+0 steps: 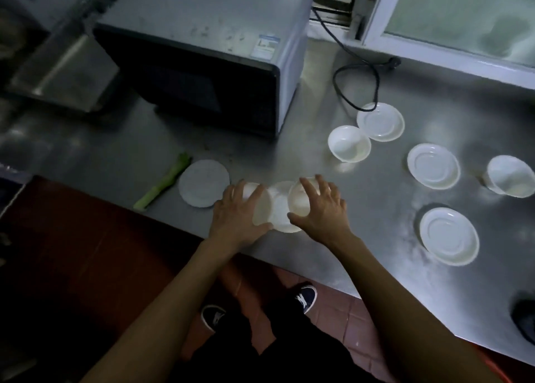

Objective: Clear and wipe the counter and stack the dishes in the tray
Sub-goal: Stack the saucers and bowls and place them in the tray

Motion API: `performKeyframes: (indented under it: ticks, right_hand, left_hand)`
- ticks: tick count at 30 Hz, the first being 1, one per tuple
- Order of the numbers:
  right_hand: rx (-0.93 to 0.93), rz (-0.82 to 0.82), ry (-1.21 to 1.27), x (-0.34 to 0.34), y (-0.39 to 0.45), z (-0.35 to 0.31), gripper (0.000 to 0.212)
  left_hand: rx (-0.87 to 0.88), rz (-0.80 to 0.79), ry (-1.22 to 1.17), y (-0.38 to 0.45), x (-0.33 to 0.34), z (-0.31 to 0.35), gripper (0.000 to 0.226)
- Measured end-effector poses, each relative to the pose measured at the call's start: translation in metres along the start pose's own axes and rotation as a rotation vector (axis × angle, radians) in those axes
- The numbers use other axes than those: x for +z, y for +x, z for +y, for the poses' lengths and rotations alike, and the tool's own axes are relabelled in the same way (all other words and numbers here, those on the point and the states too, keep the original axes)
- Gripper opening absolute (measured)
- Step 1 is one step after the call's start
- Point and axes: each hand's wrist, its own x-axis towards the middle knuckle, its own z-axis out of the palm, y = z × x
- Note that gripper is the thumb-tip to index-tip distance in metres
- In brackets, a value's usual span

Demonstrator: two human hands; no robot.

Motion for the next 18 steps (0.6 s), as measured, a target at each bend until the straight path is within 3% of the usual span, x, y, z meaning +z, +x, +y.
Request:
performKeyframes:
  ticks: [18]
  right_hand:
    - [-0.331, -0.023, -0.09, 0.067, -0.011, -0.292, 0.091]
  left_hand:
    - [-0.355, 0.157, -0.106, -0.137, -0.058, -0.271, 0.094]
